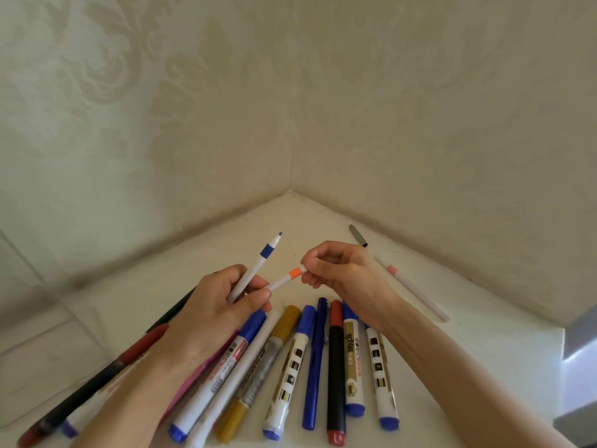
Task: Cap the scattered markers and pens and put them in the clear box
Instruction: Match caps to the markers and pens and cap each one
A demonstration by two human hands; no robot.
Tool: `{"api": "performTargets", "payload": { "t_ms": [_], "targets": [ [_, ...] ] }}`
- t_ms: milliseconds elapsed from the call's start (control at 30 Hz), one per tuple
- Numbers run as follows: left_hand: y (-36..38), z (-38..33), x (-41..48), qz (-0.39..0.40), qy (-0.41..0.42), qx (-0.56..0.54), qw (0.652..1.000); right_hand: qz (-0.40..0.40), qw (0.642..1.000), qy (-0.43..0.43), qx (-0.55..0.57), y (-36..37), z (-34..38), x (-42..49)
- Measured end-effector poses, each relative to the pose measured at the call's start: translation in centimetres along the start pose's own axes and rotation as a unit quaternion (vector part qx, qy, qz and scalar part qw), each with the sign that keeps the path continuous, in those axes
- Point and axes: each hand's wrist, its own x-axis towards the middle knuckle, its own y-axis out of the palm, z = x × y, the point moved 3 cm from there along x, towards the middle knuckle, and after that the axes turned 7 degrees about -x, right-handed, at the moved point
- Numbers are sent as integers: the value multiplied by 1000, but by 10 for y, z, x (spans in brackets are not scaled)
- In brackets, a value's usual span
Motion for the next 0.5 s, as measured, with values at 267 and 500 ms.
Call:
{"api": "performTargets", "payload": {
  "t_ms": [267,500],
  "targets": [
    [17,-18,3,24,41,-35,998,29,987,32,156,11,17,1],
    [-28,6,-4,-103,-36,13,994,-224,945,97,-219,-56,20,-12]
  ]
}}
